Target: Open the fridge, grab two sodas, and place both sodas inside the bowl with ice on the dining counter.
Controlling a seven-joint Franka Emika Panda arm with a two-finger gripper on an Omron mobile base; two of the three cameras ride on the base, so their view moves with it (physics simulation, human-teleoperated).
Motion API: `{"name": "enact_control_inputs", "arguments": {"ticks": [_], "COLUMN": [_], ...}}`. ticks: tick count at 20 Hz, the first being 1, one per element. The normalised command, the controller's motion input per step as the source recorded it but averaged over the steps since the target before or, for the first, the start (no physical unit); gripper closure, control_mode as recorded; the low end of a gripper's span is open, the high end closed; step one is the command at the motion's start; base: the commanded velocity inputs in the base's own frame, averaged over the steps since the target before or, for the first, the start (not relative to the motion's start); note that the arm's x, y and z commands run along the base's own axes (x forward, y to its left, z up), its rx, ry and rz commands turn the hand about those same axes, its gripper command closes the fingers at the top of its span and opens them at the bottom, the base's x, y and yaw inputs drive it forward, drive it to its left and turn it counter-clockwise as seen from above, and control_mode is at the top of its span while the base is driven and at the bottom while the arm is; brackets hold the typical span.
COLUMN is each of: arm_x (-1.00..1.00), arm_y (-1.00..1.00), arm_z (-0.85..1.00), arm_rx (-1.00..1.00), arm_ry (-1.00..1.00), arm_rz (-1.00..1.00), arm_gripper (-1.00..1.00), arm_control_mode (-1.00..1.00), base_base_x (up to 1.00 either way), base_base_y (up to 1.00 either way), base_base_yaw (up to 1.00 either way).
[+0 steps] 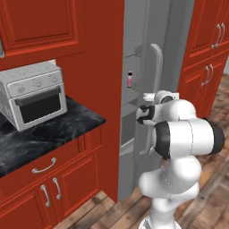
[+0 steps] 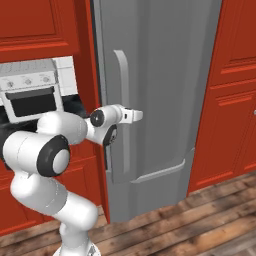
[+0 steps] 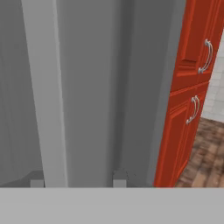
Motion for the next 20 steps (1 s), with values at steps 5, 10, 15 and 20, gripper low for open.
{"name": "enact_control_inputs", "arguments": {"ticks": [5,10,15,20], "arm_x": [-0.32,-0.28,-0.23,-0.08], "arm_y": [-1.00,-1.00,-1.00,-0.99], "arm_z": [0.63,0.70,0.83,0.90], "arm_rx": [0.00,0.00,0.00,0.02], "arm_ry": [0.17,0.20,0.23,0.27], "arm_rz": [-0.08,-0.09,-0.10,-0.10], "arm_gripper": [1.00,1.00,1.00,1.00], "arm_control_mode": [-1.00,-1.00,-1.00,-1.00], "base_base_x": [0.00,0.00,0.00,0.00], "base_base_y": [0.00,0.00,0.00,0.00], "base_base_yaw": [0.00,0.00,0.00,0.00]}}
